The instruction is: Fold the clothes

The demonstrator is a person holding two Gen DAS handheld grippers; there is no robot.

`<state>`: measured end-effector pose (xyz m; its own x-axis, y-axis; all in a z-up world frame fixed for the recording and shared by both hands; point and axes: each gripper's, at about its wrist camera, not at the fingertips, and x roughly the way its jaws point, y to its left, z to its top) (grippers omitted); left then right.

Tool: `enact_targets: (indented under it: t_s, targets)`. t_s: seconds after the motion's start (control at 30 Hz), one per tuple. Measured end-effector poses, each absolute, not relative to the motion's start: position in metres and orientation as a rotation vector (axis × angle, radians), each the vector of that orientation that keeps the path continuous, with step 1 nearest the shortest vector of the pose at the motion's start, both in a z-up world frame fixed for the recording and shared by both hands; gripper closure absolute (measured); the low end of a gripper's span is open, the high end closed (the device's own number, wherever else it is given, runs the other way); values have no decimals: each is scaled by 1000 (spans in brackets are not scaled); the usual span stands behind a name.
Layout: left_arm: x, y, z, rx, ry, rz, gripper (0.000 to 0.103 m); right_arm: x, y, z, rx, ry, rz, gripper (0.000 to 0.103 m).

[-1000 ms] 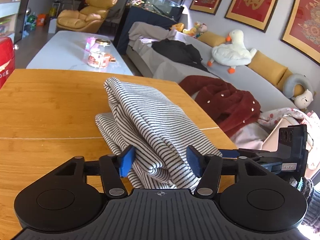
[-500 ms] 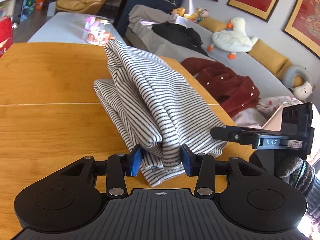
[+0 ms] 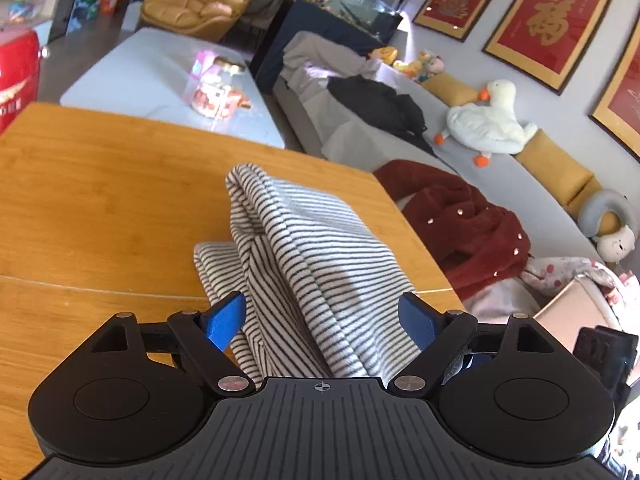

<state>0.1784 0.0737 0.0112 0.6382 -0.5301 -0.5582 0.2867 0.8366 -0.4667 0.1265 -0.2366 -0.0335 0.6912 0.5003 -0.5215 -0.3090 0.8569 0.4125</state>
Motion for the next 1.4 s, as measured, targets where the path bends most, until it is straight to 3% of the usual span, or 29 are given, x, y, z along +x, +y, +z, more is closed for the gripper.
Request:
enact_targets:
  t_s: [0.3, 0.47, 0.6, 0.8, 1.03, 1.17, 1.3, 1.33, 1.4]
  targets:
    - [242, 79, 2, -501, 736, -548, 9, 127, -239, -34, 330, 664, 472, 0]
    - [252, 82, -8, -503, 788, -528, 47, 127, -239, -34, 328, 664, 469, 0]
    - [228, 80, -2, -399, 758, -488, 53, 128, -237, -32, 312, 675, 464, 0]
    - [192, 82, 10, -256, 715, -464, 53, 126, -236, -16, 238, 645, 441, 0]
    - [183, 97, 12, -322, 706, -478, 50, 111, -203, 40, 95, 481, 549, 0]
    - [193, 111, 12, -443, 708, -469, 39, 103, -161, 36, -36, 474, 634, 0]
    - [215, 118, -2, -532, 743, -417, 34, 92, -122, 11, -196, 503, 676, 1]
    - [221, 118, -5, -555, 752, -420, 36, 90, -116, 7, -229, 506, 678, 1]
    - [221, 119, 4, -564, 729, -443, 62, 88, -115, 6, -254, 496, 670, 1]
